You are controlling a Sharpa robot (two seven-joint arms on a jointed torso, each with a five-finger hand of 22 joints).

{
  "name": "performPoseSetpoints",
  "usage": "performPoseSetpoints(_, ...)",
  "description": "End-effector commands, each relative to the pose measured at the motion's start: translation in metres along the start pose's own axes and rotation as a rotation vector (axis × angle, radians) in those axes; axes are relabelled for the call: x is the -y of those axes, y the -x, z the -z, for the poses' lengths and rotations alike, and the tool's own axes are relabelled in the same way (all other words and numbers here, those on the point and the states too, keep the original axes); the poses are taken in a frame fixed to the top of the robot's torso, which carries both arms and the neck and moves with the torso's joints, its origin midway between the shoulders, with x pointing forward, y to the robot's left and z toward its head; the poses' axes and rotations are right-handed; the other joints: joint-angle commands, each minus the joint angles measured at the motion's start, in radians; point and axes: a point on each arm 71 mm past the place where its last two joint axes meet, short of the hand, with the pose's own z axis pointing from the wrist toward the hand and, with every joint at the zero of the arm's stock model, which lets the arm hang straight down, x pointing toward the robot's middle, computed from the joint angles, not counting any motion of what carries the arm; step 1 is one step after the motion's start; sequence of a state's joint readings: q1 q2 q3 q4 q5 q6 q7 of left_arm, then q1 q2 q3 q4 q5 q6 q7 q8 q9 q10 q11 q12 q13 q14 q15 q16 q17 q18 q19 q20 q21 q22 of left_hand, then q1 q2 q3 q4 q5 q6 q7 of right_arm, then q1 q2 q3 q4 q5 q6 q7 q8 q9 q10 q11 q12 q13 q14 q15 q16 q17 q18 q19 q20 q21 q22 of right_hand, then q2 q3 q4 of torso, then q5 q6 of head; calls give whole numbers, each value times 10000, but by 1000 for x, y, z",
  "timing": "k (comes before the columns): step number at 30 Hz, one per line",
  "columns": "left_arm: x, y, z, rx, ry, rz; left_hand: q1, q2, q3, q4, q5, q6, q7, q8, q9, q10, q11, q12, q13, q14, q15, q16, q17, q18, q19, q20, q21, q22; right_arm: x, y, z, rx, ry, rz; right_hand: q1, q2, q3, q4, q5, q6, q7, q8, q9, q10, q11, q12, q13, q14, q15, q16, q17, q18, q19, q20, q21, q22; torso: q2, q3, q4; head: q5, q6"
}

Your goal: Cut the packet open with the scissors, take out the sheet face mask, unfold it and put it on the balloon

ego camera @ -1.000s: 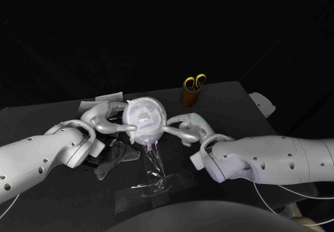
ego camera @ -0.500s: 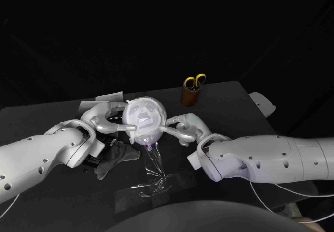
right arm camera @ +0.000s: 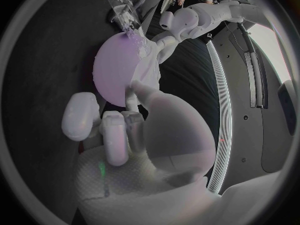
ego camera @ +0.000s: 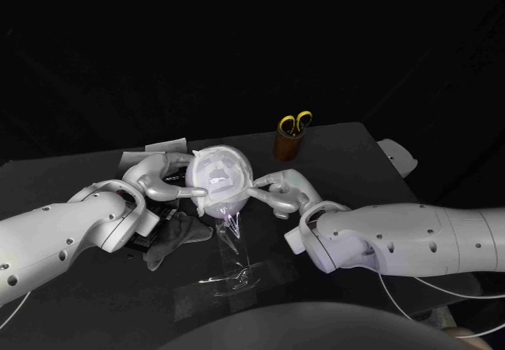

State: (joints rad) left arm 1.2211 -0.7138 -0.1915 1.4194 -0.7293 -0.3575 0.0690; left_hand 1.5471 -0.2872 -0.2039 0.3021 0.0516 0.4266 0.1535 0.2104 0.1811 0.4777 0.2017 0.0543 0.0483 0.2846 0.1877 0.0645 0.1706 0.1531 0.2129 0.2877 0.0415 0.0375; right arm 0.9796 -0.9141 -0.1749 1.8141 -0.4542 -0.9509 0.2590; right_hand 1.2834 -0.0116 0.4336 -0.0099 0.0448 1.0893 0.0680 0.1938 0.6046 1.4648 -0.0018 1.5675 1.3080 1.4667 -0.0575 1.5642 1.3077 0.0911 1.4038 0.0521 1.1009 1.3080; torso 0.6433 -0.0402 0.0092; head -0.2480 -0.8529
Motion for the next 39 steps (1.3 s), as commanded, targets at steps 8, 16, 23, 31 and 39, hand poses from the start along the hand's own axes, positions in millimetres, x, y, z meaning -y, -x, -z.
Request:
performPoseSetpoints(8, 0, -2, 0, -144, 80, 25, 33, 7, 37, 6, 51, 11, 885, 15, 9, 33, 18, -43, 7, 47, 18, -52, -10, 141, 62, 16, 50, 11, 3, 7, 3, 186, -223, -159, 103, 63, 63, -38, 37, 67, -8, 81, 48, 1060, -63, 33, 2628, 1041, -82, 66, 2630, -33, -3, -69, 79, 1111, -3, 5, -5, -7, 6)
performPoseSetpoints(16, 0, -2, 0, -138, 87, 24, 33, 7, 37, 6, 51, 11, 885, 15, 9, 33, 18, -43, 7, 47, 18, -52, -10, 141, 62, 16, 50, 11, 7, 9, 3, 60, -634, -166, 99, -85, 108, -182, 38, 92, -33, 127, 78, 1060, -81, 33, 2628, 1041, -94, 66, 2630, -30, -8, -84, 52, 1112, -1, 1, 1, -16, 18)
performPoseSetpoints(23, 0, -2, 0, -133, 85, 24, 33, 7, 37, 6, 51, 11, 885, 15, 9, 33, 18, -43, 7, 47, 18, -52, -10, 141, 62, 16, 50, 11, 11, 9, 2, -73, -951, -138, 109, -101, 149, -236, 39, 118, -42, 154, 92, 1060, -89, 33, 2628, 1041, -101, 66, 2630, -31, -6, -91, 53, 1117, 0, -8, 8, -14, 54)
performPoseSetpoints(31, 0, -2, 0, -131, 86, 23, 33, 7, 37, 6, 51, 11, 885, 15, 9, 33, 18, -43, 7, 47, 18, -52, -10, 141, 62, 16, 50, 11, 14, 8, 2, -178, -1187, -108, 116, -105, 172, -262, 39, 126, -44, 164, 97, 1060, -92, 33, 2628, 1041, -104, 66, 2630, -32, -3, -94, 60, 1121, -4, -7, 3, -4, 70)
performPoseSetpoints(39, 0, -2, 0, -131, 90, 23, 24, -3, 30, 6, 53, -5, 886, 2, 3, 5, 19, -48, 4, 47, 20, -65, -26, 136, 72, 15, 55, 13, 16, 7, 3, -266, -1335, -115, 121, -109, 188, -281, 38, 130, -45, 170, 100, 1060, -94, 33, 2628, 1041, -106, 66, 2630, -28, -10, -96, 39, 1116, -2, -1, 0, 2, 83)
